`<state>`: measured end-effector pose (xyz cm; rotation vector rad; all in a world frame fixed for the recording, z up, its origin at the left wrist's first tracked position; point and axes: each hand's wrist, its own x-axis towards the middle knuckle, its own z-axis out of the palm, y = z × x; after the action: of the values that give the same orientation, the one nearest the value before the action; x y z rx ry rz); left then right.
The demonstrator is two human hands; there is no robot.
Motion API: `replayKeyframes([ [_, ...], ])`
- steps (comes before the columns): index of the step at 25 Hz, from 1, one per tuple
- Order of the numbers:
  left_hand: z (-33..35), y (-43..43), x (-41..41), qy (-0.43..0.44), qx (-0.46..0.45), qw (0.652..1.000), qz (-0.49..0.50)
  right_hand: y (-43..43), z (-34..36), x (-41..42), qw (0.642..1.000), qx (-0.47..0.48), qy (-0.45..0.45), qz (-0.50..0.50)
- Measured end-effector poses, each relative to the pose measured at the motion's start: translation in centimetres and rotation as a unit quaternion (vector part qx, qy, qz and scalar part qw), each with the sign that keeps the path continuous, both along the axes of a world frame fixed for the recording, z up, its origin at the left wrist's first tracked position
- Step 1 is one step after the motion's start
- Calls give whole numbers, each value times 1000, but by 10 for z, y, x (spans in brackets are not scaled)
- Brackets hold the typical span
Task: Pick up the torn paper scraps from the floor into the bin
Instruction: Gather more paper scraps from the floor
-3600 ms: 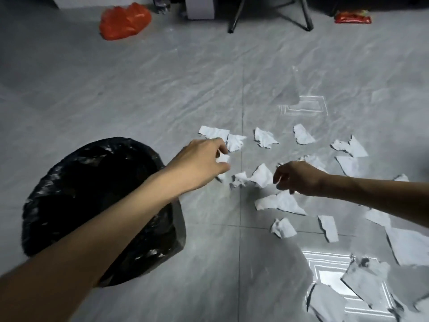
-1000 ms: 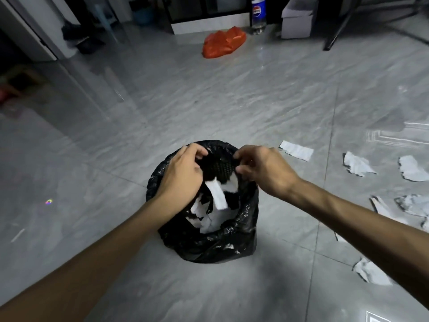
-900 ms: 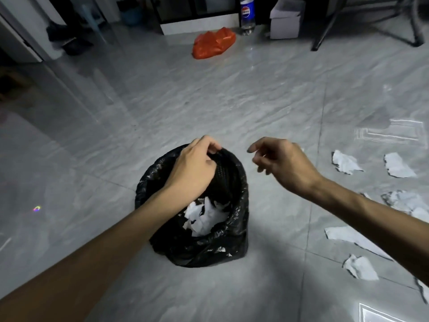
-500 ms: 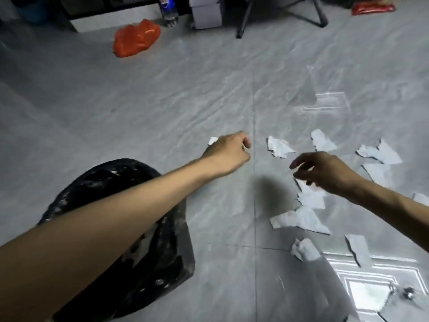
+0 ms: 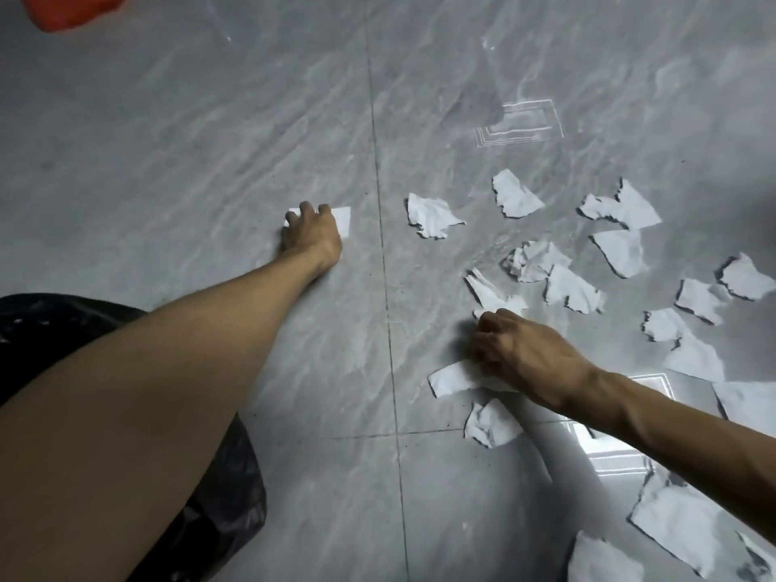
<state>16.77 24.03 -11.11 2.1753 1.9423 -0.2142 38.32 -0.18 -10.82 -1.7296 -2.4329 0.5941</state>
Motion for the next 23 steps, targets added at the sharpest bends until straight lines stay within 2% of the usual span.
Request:
replayKeyframes([
  [2, -6, 2, -3, -44, 36, 998, 9, -3, -1, 3, 1000, 13, 8, -8],
  [5, -2, -5, 10, -137, 59, 988, 34, -2, 5, 20, 984, 39, 98, -140],
  [7, 9, -16, 35, -178, 88, 979, -39, 0, 4, 33, 971, 65, 97, -208],
  [9, 19, -28, 64, -224, 77, 960, -147, 0, -2, 36, 978, 43, 73, -192],
  [12, 14, -38, 96, -152, 11, 947, -282, -7, -4, 35, 982, 5, 87, -168],
  [15, 4, -42, 97, -89, -13, 953, -290, -11, 5, 35, 969, 10, 129, -211],
  [18, 10, -55, 83, -88, -38, 960, -264, -17, 19, 35, 906, -1, 241, -347],
  [21, 37, -73, 71, -85, -77, 960, -254, -21, 32, 31, 796, -62, 398, -451],
  [23, 75, -88, 64, -102, -95, 959, -246, -20, 41, 21, 726, -112, 482, -478],
])
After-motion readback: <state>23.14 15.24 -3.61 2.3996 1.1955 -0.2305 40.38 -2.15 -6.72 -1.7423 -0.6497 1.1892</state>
